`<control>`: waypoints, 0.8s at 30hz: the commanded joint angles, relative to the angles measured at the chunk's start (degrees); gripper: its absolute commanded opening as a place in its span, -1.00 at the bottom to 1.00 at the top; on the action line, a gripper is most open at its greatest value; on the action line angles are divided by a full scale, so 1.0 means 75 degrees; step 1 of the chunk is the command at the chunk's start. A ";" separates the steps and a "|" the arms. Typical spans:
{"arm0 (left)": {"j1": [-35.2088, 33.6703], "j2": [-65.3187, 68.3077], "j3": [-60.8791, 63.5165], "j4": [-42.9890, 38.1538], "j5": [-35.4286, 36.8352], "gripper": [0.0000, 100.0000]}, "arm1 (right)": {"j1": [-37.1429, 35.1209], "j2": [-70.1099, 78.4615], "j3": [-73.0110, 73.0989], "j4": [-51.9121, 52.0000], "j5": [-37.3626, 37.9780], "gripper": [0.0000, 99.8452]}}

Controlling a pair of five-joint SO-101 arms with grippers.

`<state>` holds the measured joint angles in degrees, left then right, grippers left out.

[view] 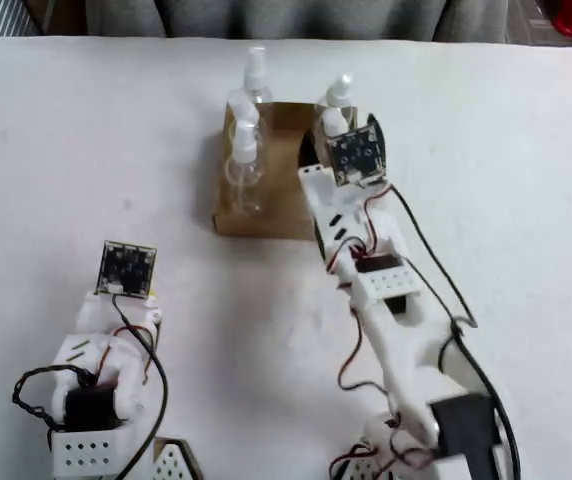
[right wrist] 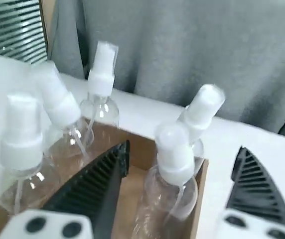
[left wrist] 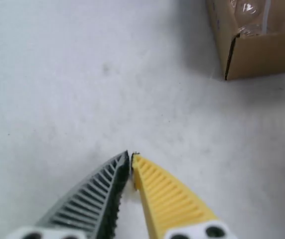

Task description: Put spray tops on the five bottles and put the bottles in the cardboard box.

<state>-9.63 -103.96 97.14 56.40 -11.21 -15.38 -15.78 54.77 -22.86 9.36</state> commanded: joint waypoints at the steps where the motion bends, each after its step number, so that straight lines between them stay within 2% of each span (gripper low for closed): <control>1: 0.0088 -0.0076 -0.0012 -0.0176 -0.0047 -0.95 | -0.0018 -0.1061 0.0129 0.0006 0.0094 -0.45; 5: 0.0088 -0.0076 -0.0012 -0.0176 -0.0047 -0.95 | 0.0088 -0.2139 0.0492 0.0897 0.0094 -0.53; 12: 0.0088 -0.0076 -0.0012 -0.0176 -0.0047 -0.95 | 0.0463 -0.4026 0.1289 0.2139 0.0094 -0.97; 24: 0.0088 -0.0076 -0.0012 -0.0117 -0.0047 -0.95 | 0.1166 -0.7648 0.3153 0.4132 0.0094 -0.97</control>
<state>-9.63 -103.96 97.14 56.40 -11.21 -7.74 -66.33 77.63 4.22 9.36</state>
